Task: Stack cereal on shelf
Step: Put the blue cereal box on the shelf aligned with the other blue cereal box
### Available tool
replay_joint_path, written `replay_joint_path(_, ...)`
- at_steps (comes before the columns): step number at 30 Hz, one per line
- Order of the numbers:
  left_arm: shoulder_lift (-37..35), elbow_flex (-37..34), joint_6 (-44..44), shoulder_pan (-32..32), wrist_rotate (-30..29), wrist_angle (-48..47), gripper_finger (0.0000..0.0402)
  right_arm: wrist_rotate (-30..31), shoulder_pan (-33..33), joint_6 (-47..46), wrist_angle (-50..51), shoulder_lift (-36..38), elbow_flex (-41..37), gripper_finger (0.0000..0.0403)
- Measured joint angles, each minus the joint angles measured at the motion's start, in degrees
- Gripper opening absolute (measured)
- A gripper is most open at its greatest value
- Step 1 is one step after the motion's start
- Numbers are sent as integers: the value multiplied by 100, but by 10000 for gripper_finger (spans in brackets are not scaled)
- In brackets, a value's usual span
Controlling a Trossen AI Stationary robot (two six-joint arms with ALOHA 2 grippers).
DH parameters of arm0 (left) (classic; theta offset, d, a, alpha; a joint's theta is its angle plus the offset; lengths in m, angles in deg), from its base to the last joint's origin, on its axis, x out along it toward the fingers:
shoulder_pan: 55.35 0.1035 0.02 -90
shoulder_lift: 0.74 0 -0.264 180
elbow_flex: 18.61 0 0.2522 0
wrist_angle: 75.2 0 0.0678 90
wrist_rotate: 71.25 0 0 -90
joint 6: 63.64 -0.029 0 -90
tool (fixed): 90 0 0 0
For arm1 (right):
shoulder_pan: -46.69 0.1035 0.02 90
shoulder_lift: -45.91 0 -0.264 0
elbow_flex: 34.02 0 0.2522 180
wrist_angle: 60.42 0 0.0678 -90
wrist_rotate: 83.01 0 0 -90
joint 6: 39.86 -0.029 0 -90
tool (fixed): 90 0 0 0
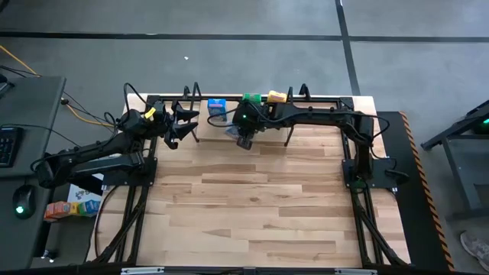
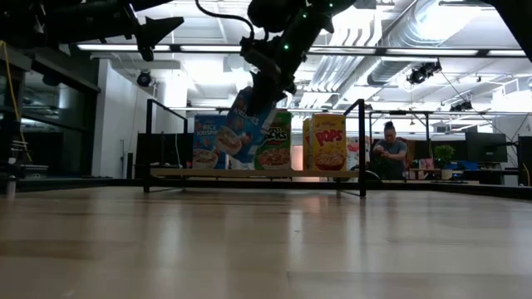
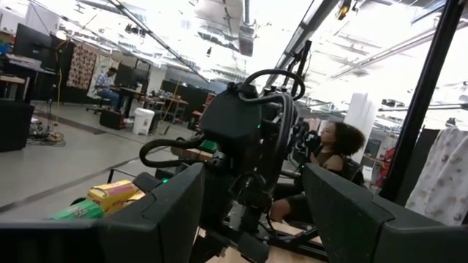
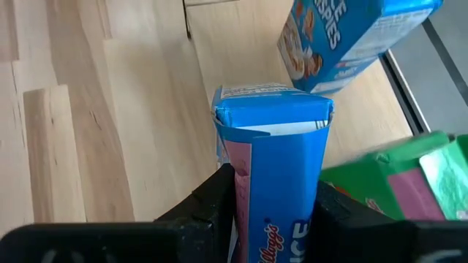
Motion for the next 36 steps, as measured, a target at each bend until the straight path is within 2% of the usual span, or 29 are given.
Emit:
replay_joint_path(9, 0, 0, 0, 1, -1, -17, 225, -18, -9, 0, 24, 0, 0, 107)
replay_joint_path(24, 11, -2, 2, -1, -7, -42, 225, -79, -11, 105, -642, -223, 2, 183)
replay_joint_path(36, 26, -2, -37, 2, -7, -42, 225, -153, -59, 313, -1263, -230, 0, 195)
